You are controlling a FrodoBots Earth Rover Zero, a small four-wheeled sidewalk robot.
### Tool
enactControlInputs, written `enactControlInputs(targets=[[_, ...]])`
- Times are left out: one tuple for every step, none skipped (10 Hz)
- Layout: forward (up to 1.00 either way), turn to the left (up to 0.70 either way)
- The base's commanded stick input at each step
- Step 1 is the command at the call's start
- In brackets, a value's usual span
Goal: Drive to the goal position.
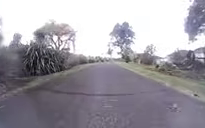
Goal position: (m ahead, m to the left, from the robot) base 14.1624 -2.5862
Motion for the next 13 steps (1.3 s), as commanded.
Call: enactControlInputs(targets=[[0.85,0.0],[0.85,0.0],[0.85,0.0],[0.85,0.0],[0.85,0.0],[0.85,0.0],[0.85,0.0],[0.85,0.0],[0.85,0.0],[0.85,0.0],[0.85,0.0],[0.85,0.0],[0.85,0.0]])
